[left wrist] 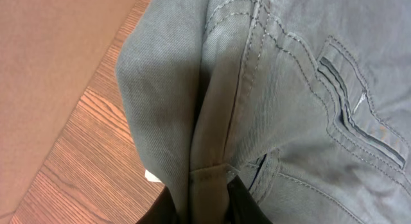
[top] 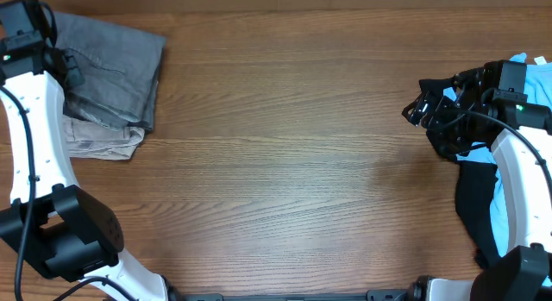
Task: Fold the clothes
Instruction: 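Release the grey shorts and adjust them square on the beige stack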
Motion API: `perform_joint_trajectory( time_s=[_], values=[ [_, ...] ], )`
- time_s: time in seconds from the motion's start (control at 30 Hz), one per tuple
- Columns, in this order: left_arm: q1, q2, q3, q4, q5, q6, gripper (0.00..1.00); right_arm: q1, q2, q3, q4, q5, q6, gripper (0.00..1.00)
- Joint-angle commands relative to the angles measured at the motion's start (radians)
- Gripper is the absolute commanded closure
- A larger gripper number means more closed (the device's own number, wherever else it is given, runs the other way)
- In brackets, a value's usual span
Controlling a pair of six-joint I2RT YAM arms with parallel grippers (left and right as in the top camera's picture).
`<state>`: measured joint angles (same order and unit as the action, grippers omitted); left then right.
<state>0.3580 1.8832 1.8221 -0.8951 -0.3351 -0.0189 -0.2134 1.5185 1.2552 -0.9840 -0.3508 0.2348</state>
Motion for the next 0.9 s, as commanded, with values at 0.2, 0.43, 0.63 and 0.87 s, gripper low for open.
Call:
perform_joint_trajectory(
  time_s=[0.2, 0.43, 0.63, 0.87],
  values=[
    [0.029, 0.032, 0.041, 0.021, -0.011, 0.017, 0.96, 0.001, -0.002, 0.006, 0.006, 0.003, 0.001, 0.0],
    [0.053, 0.078, 0.041, 0.033, -0.094, 0.02, 0.96, 0.001, -0.002, 0.006, 0.006, 0.003, 0.001, 0.0],
    [0.086, 0.088, 0.041, 0.04, -0.079, 0.019, 0.95, 0.001, -0.002, 0.006, 0.006, 0.003, 0.001, 0.0],
    [0.124, 0.088, 0.041, 0.051, -0.079, -0.063, 0.03, 0.001, -0.002, 0.006, 0.006, 0.003, 0.001, 0.0]
  ],
)
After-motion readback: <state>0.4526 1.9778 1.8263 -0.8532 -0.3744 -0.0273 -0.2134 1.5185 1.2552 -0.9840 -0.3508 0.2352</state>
